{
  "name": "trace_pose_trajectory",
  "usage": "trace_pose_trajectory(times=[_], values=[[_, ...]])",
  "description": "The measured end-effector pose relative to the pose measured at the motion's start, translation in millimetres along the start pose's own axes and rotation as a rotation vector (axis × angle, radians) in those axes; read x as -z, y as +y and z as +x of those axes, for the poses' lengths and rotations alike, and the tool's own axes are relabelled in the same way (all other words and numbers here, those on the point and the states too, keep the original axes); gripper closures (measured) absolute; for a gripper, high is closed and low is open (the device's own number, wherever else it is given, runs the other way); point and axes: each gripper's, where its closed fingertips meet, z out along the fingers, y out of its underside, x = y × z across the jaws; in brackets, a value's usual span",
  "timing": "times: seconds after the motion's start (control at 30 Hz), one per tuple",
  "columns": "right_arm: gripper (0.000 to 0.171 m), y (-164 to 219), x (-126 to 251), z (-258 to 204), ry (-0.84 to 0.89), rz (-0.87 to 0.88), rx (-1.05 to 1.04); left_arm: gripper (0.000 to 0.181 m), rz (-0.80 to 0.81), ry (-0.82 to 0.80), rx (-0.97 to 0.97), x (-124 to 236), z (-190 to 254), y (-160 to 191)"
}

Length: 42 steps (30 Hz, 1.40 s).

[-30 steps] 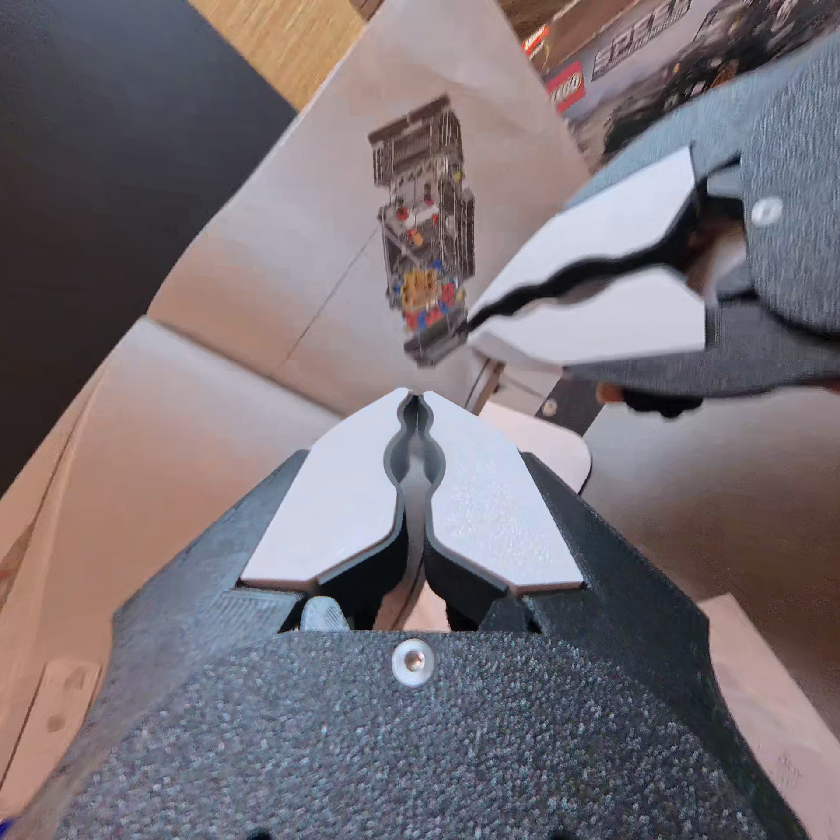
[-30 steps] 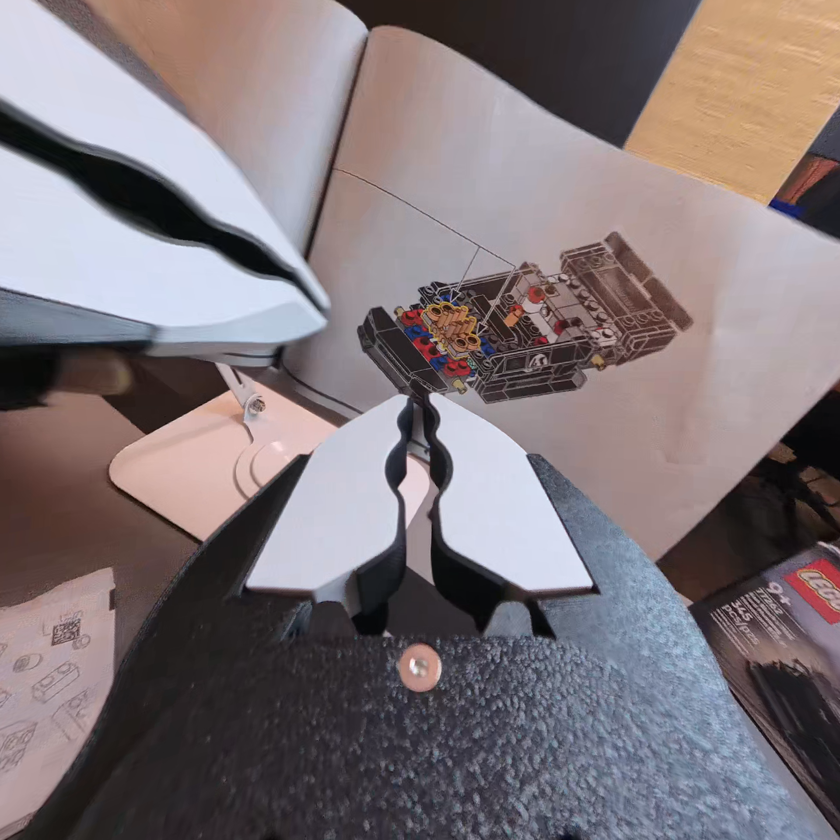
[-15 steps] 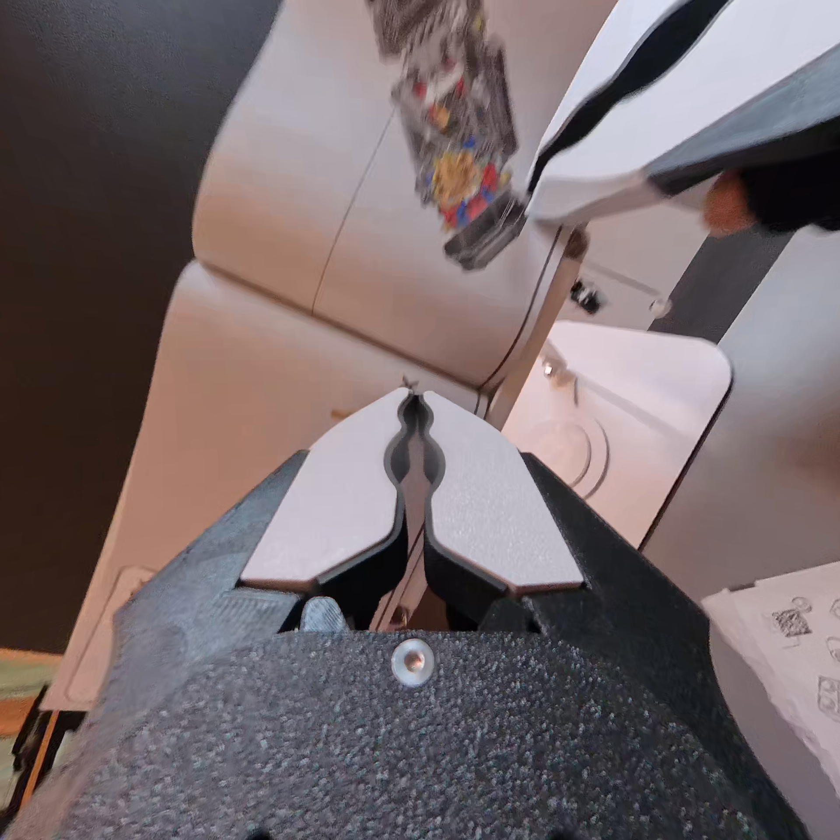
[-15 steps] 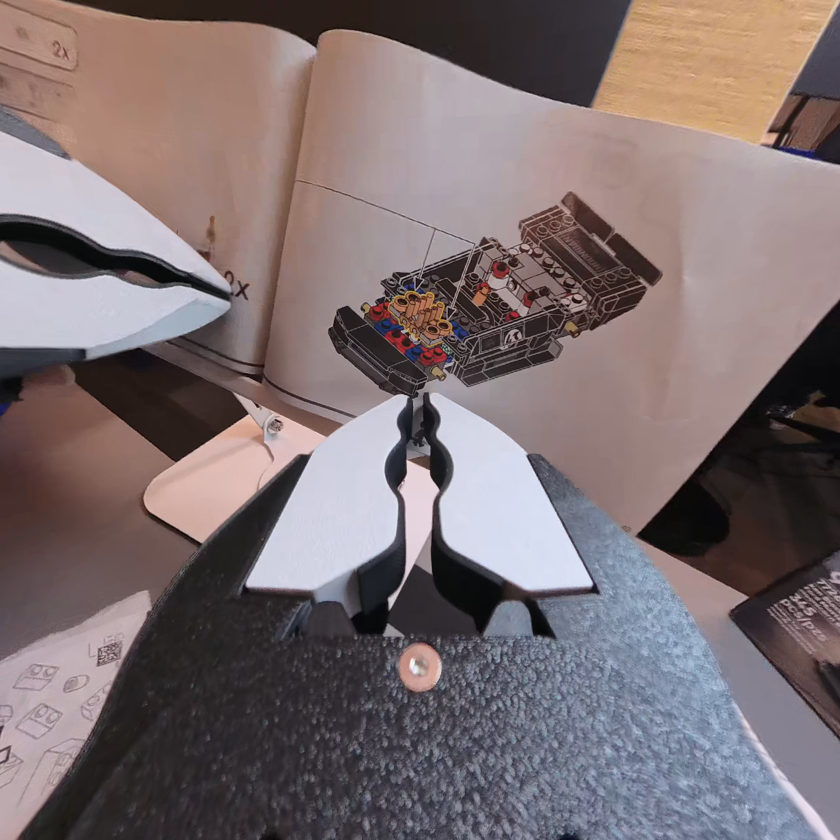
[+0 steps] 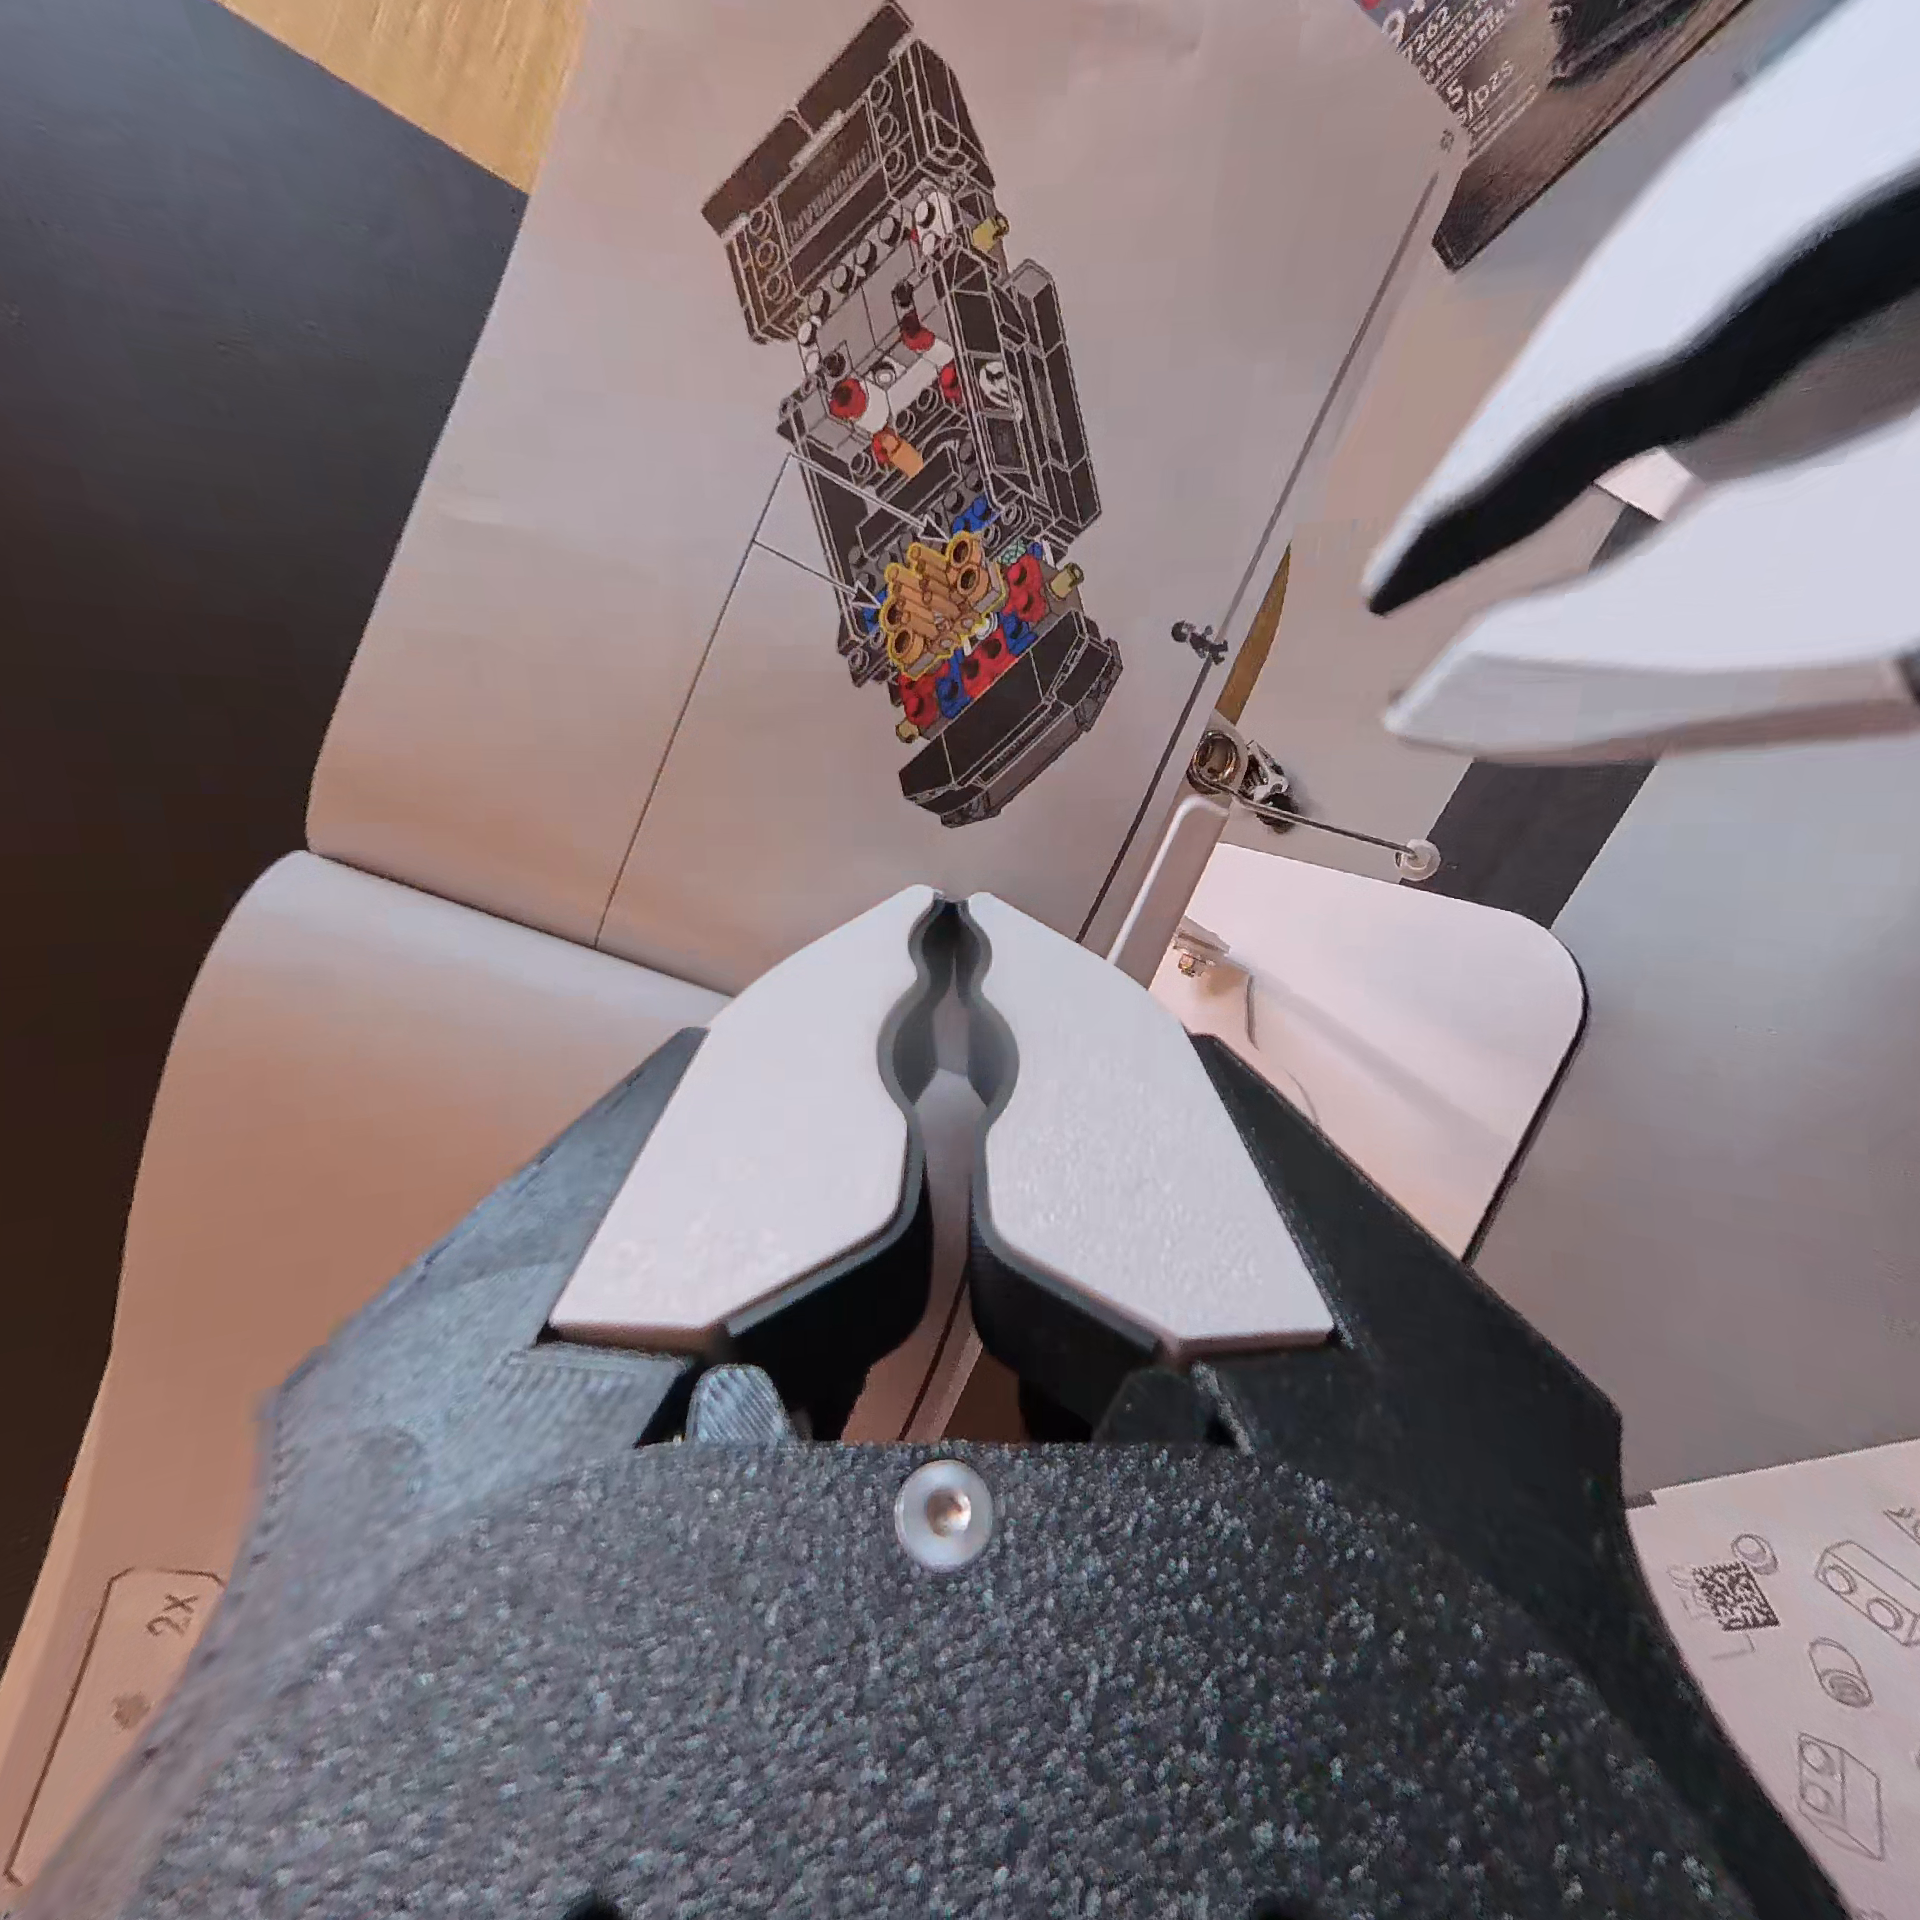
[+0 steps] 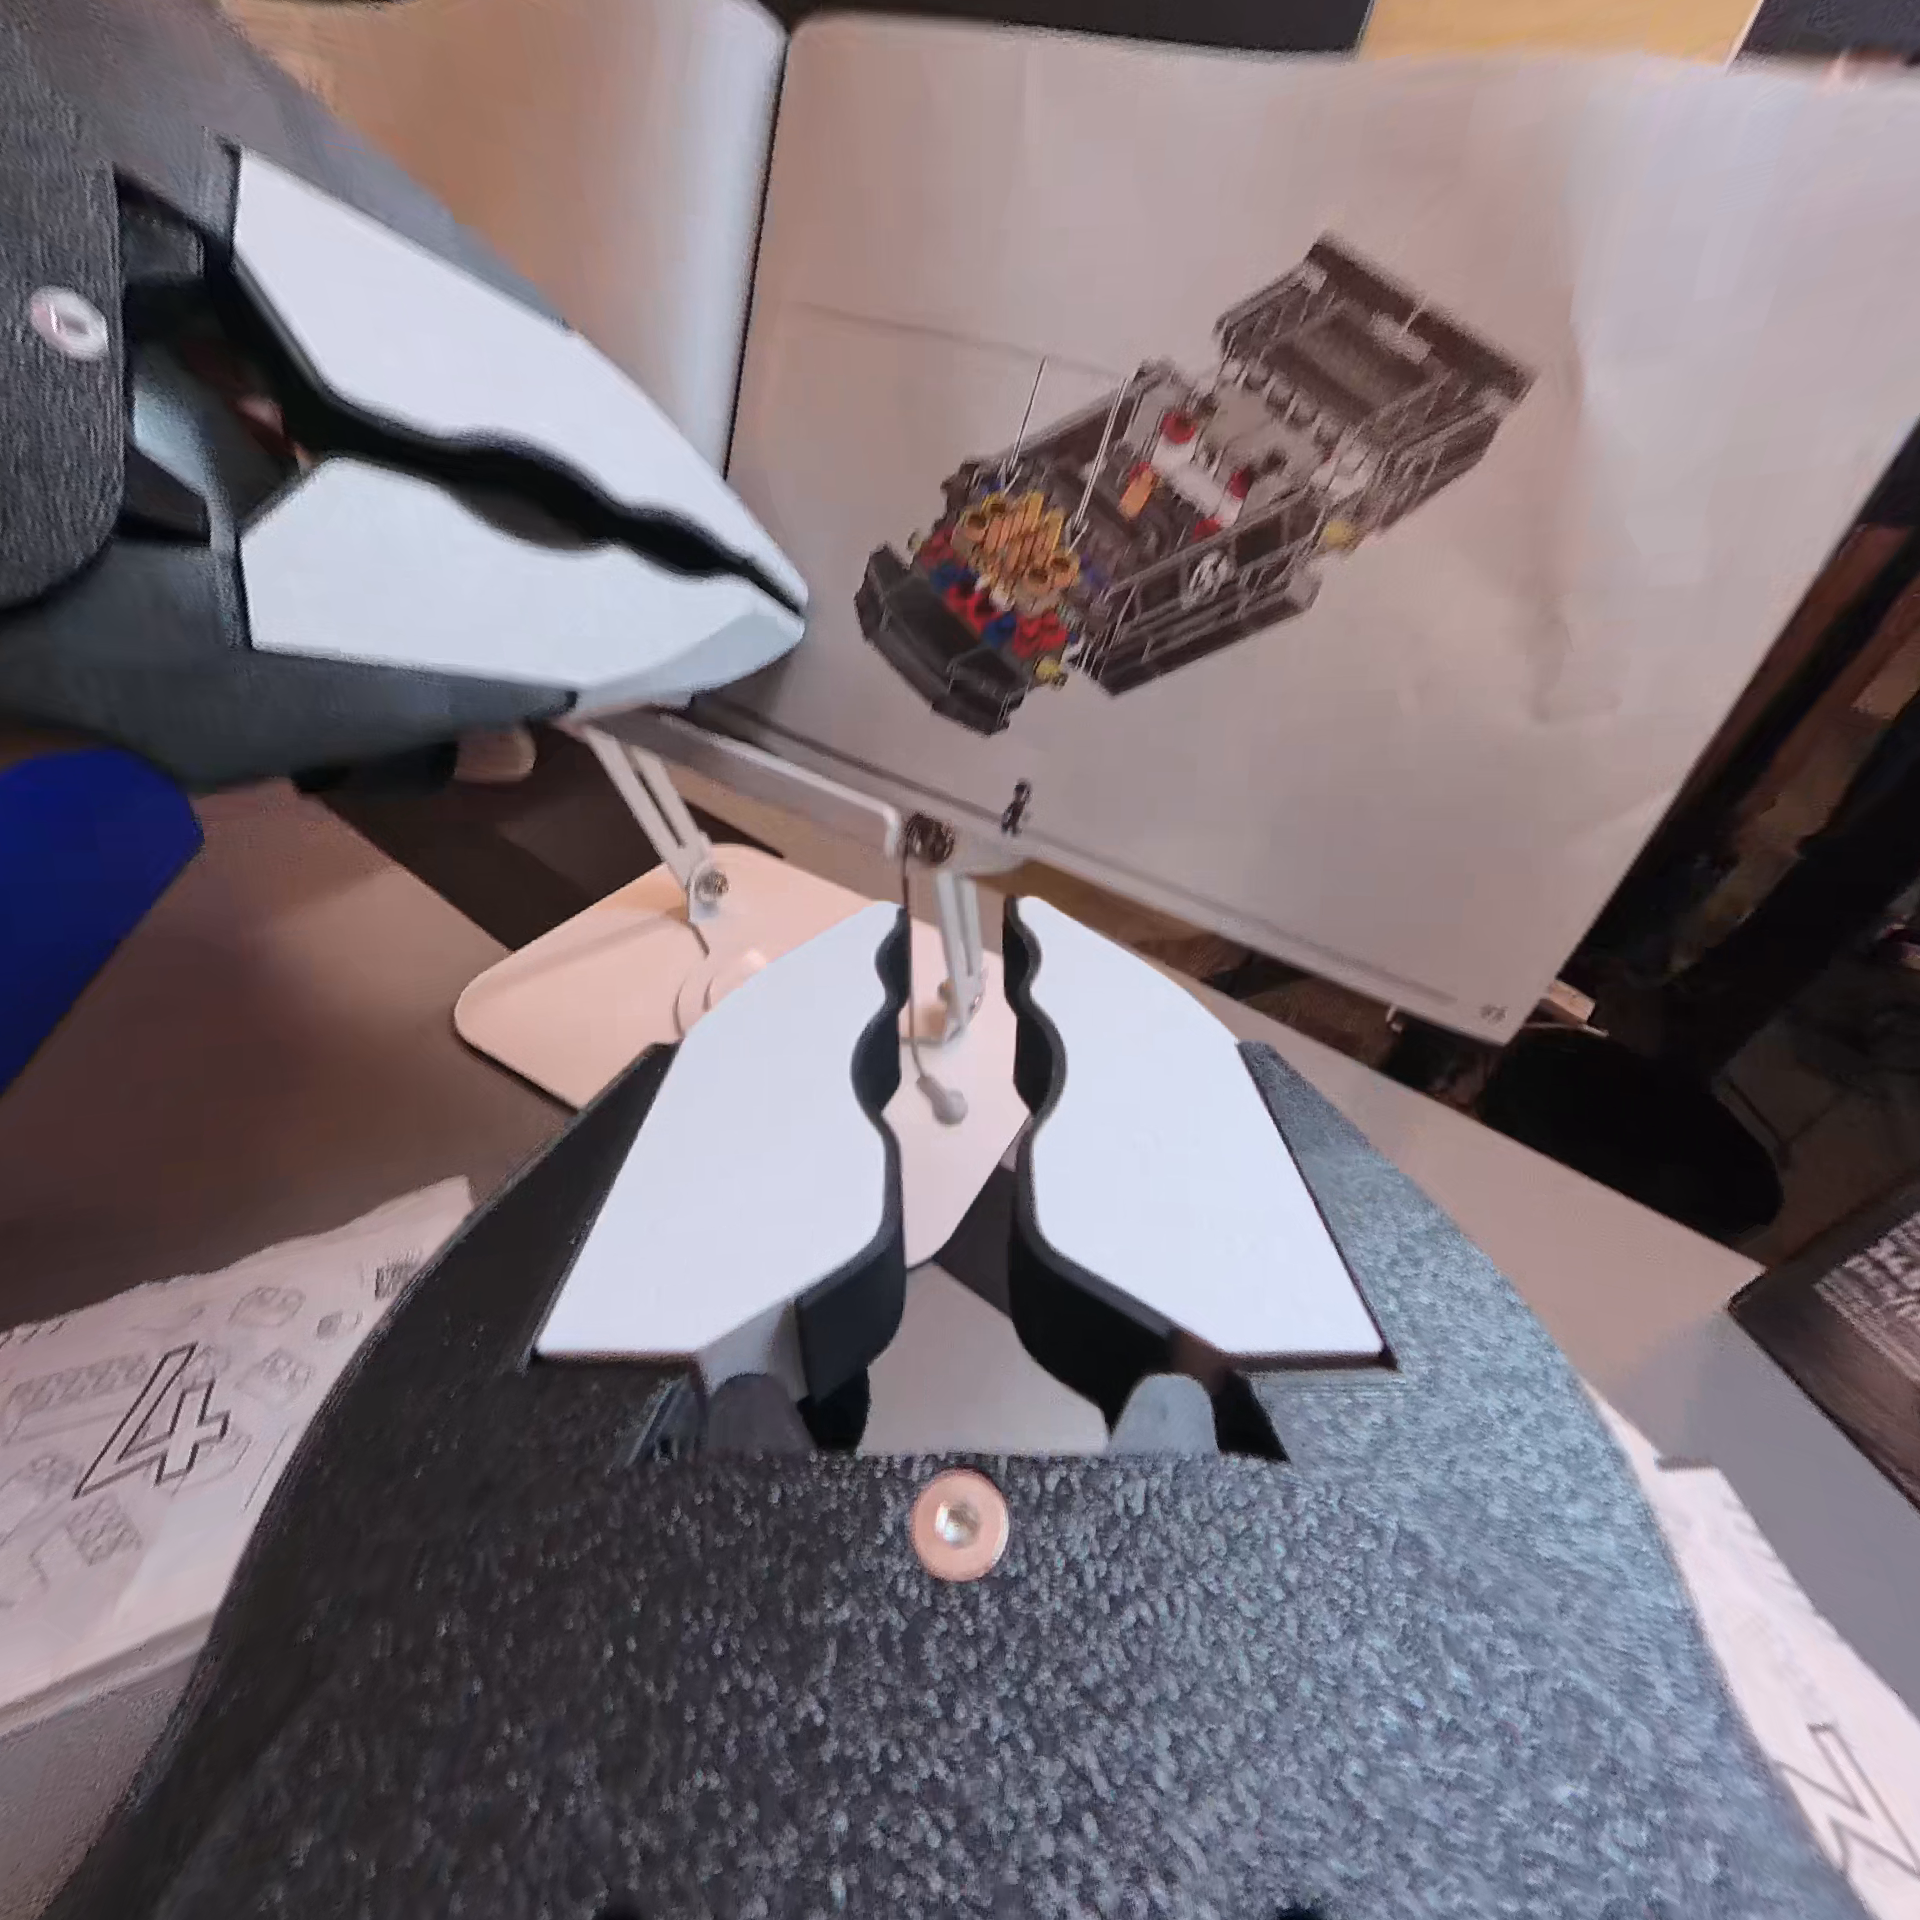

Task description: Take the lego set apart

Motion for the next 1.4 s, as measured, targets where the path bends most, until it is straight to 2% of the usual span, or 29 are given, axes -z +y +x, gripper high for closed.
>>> trace_pose_trajectory(times=[0.17,0.27,0.3,0.4,0.47,0.6,0.73,0.8,0.87,0.93,0.97,1.03,1.1,1.13,1.17,1.2,1.3,1.37,1.4], values=[[0.139,49.0,-12.2,-18.2,-0.019,-0.149,0.095,0.181,0.006,0.001,0.008,-0.6,-0.4,0.9],[0.133,53.3,-25.2,-20.4,0.034,-0.161,0.181,0.181,0.014,0.001,0.01,-0.5,-0.7,1.5],[0.137,52.4,-28.9,-18.7,0.063,-0.162,0.219,0.181,0.014,0.003,0.01,-0.5,-0.8,1.6],[0.168,49.0,-31.6,-9.8,0.152,-0.172,0.303,0.181,0.017,0.012,0.016,-0.7,-1.3,2.3],[0.17,48.1,-25.5,1.9,0.222,-0.179,0.319,0.181,0.02,0.021,0.026,-1.2,-1.9,2.9],[0.17,23.2,-1.7,31.6,0.4,-0.142,0.448,0.181,0.029,0.029,0.048,-3.5,-1.8,3.4],[0.171,-22.5,11.8,34.1,0.535,-0.08,0.735,0.181,0.029,0.034,0.062,-3.9,-2.2,3.0],[0.171,-54.1,13.2,19.0,0.526,-0.016,0.853,0.181,0.037,0.05,0.08,-4.2,-2.0,3.0],[0.171,-71.9,5.5,10.0,0.507,-0.033,0.942,0.181,0.047,0.063,0.099,-3.9,-2.3,3.0],[0.171,-78.7,2.3,13.4,0.478,-0.043,0.896,0.181,0.055,0.081,0.124,-2.4,-1.9,2.7],[0.171,-74.4,2.9,18.7,0.445,-0.062,0.786,0.181,0.06,0.089,0.13,-1.6,-1.7,2.5],[0.169,-53.8,9.4,24.7,0.343,-0.07,0.419,0.181,0.069,0.091,0.129,-1.5,-2.2,2.8],[0.147,-24.7,16.9,18.2,0.187,-0.043,-0.025,0.181,0.071,0.089,0.116,-1.5,-2.3,2.8],[0.135,-10.0,19.3,13.5,0.131,-0.035,-0.163,0.181,0.071,0.086,0.11,-1.4,-2.3,2.8],[0.127,4.6,20.1,11.1,0.123,-0.037,-0.185,0.181,0.072,0.083,0.104,-1.5,-2.2,2.9],[0.125,18.2,19.2,10.8,0.158,-0.055,-0.097,0.181,0.072,0.08,0.096,-1.5,-2.1,3.1],[0.132,36.5,3.1,6.3,0.235,-0.12,0.276,0.181,0.062,0.087,0.09,-1.3,-2.0,3.1],[0.134,32.6,-13.7,10.6,0.278,-0.133,0.43,0.181,0.063,0.093,0.097,-1.0,-2.0,2.9],[0.141,30.6,-22.0,15.1,0.297,-0.147,0.49,0.181,0.064,0.095,0.1,-1.1,-2.1,3.1]])
